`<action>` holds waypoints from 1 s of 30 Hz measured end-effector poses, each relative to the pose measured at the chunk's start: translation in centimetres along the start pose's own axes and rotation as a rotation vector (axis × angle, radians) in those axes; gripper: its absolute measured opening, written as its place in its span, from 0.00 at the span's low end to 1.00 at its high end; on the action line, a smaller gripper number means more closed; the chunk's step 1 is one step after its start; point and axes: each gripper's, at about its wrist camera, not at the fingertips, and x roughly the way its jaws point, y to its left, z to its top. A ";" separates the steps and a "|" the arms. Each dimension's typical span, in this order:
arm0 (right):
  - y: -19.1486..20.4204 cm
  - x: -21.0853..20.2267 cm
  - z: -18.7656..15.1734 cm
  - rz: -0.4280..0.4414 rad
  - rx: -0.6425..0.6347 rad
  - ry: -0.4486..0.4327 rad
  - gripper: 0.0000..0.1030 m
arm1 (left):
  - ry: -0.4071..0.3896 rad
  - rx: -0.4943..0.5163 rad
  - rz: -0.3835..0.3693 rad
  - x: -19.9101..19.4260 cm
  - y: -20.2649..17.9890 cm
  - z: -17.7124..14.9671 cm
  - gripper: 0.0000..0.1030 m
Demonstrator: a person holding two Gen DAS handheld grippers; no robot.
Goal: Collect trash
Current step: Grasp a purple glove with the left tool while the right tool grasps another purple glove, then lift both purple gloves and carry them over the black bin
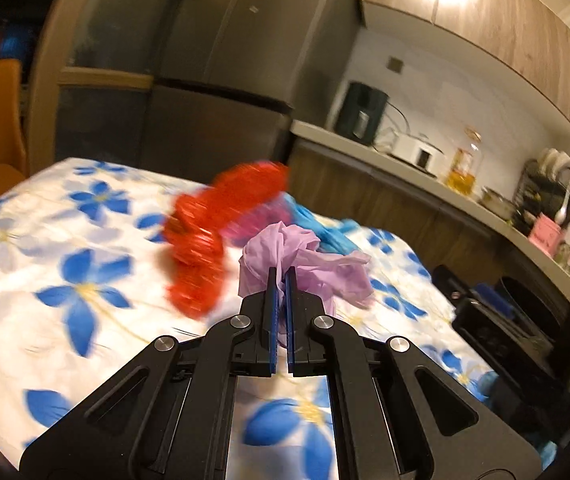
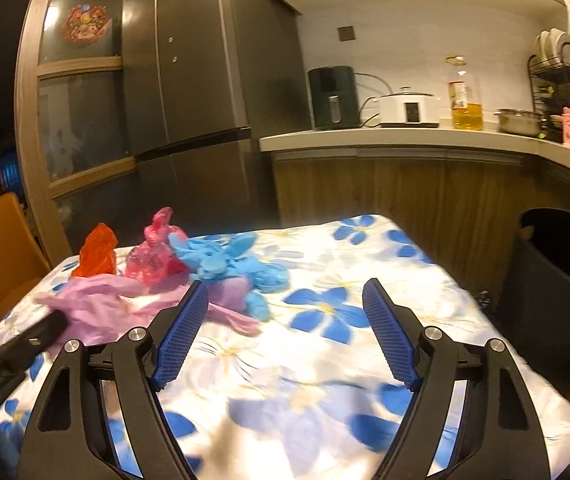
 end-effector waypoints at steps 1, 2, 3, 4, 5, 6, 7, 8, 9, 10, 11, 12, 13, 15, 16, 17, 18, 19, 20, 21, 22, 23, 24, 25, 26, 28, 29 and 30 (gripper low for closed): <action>0.5 0.7 0.0 0.010 -0.001 0.012 0.73 | -0.012 -0.003 0.014 -0.4 0.6 0.1 0.02; 1.2 1.6 0.0 0.022 -0.003 0.025 0.73 | -0.027 -0.002 0.037 -0.7 1.2 0.2 0.02; 1.8 2.5 0.0 0.036 -0.006 0.036 0.72 | -0.034 -0.006 0.042 -0.8 1.6 0.3 0.02; 2.5 3.2 0.1 0.039 -0.012 0.046 0.71 | -0.037 -0.019 0.039 -1.1 2.2 0.5 0.02; 3.1 3.9 0.2 0.045 -0.017 0.051 0.70 | -0.041 -0.040 0.034 -1.2 2.8 0.6 0.02; 3.6 4.4 0.2 0.054 -0.020 0.057 0.69 | -0.042 -0.053 0.033 -1.2 3.2 0.6 0.02; 4.0 4.8 0.0 0.061 -0.022 0.064 0.67 | -0.043 -0.063 0.033 -1.3 3.6 0.6 0.02; 4.6 5.5 -0.1 0.066 -0.031 0.081 0.64 | -0.042 -0.071 0.031 -1.4 3.9 0.6 0.02; 5.0 6.3 -0.4 0.072 -0.036 0.107 0.62 | -0.042 -0.080 0.027 -1.4 4.2 0.6 0.02; 5.3 7.1 -0.6 0.074 -0.039 0.136 0.58 | -0.040 -0.085 0.023 -1.4 4.4 0.6 0.02; 5.5 7.8 -0.8 0.070 -0.038 0.161 0.53 | -0.038 -0.088 0.021 -1.4 4.5 0.6 0.02; 5.7 8.2 -0.8 0.067 -0.037 0.178 0.50 | -0.035 -0.091 0.017 -1.3 4.6 0.5 0.02; 5.7 8.8 -0.9 0.067 -0.033 0.201 0.45 | -0.032 -0.092 0.014 -1.2 4.5 0.5 0.02; 5.8 9.2 -1.0 0.070 -0.029 0.217 0.40 | -0.025 -0.091 0.008 -0.9 4.5 0.4 0.02; 5.8 9.4 -1.1 0.072 -0.030 0.223 0.35 | -0.023 -0.091 0.007 -0.8 4.6 0.4 0.02; 5.9 9.5 -1.2 0.074 -0.036 0.232 0.28 | -0.022 -0.092 0.004 -0.8 4.6 0.3 0.02; 6.0 9.6 -1.4 0.075 -0.039 0.238 0.23 | -0.020 -0.093 0.002 -0.8 4.6 0.3 0.02; 6.0 9.6 -1.4 0.079 -0.042 0.239 0.15 | -0.019 -0.095 0.001 -0.7 4.7 0.3 0.02; 6.0 9.5 -1.4 0.082 -0.042 0.236 0.12 | -0.018 -0.098 -0.001 -0.7 4.7 0.2 0.02; 6.0 9.3 -1.3 0.088 -0.041 0.227 0.11 | -0.017 -0.102 -0.001 -0.7 4.8 0.2 0.02; 6.0 9.0 -1.3 0.093 -0.042 0.214 0.08 | -0.016 -0.105 -0.003 -0.7 4.8 0.2 0.02; 6.1 8.8 -1.1 0.095 -0.043 0.206 0.07 | -0.015 -0.107 -0.003 -0.7 4.9 0.2 0.02; 6.1 8.4 -1.0 0.100 -0.046 0.191 0.06 | -0.014 -0.108 -0.002 -0.6 4.9 0.2 0.02; 6.1 8.0 -0.9 0.104 -0.049 0.177 0.05 | -0.013 -0.109 -0.001 -0.6 4.9 0.2 0.02; 6.2 7.7 -0.8 0.105 -0.051 0.168 0.04 | -0.012 -0.110 -0.001 -0.6 4.9 0.2 0.02; 6.1 6.9 -0.6 0.113 -0.048 0.154 0.03 | -0.009 -0.114 0.001 -0.6 5.0 0.2 0.02; 6.0 6.4 -0.5 0.119 -0.044 0.150 0.03 | -0.007 -0.116 0.004 -0.6 5.0 0.2 0.02; 5.9 5.9 -0.4 0.123 -0.043 0.143 0.03 | -0.006 -0.117 0.006 -0.6 5.1 0.2 0.02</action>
